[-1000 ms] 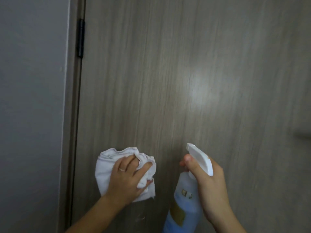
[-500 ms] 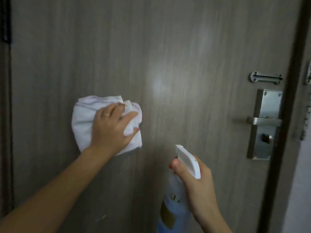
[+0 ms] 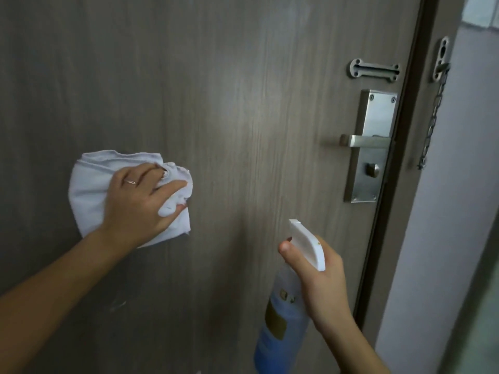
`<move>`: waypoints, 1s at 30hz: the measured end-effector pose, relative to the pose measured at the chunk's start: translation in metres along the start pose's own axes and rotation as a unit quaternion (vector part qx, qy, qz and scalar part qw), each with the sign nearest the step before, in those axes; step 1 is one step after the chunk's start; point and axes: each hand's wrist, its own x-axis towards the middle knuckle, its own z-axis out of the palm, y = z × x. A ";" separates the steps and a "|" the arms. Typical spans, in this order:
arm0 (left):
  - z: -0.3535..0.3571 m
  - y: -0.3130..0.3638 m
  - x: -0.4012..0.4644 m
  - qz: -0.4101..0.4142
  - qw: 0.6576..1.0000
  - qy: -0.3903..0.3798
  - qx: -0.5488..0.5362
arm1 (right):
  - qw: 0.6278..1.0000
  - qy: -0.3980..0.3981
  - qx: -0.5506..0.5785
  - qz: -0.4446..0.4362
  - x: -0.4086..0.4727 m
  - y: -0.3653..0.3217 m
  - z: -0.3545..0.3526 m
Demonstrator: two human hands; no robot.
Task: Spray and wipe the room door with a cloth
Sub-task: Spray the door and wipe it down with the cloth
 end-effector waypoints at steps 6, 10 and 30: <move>0.013 0.034 0.031 -0.037 0.999 0.021 -0.026 | 0.999 0.018 -0.043 0.019 -0.007 0.024 -0.035; 0.030 0.092 0.052 -0.001 0.995 0.024 -0.100 | 0.998 0.023 -0.046 0.037 -0.012 0.042 -0.056; 0.037 0.148 0.080 -0.063 0.964 0.029 -0.257 | 0.999 0.013 -0.050 0.009 0.003 0.068 -0.086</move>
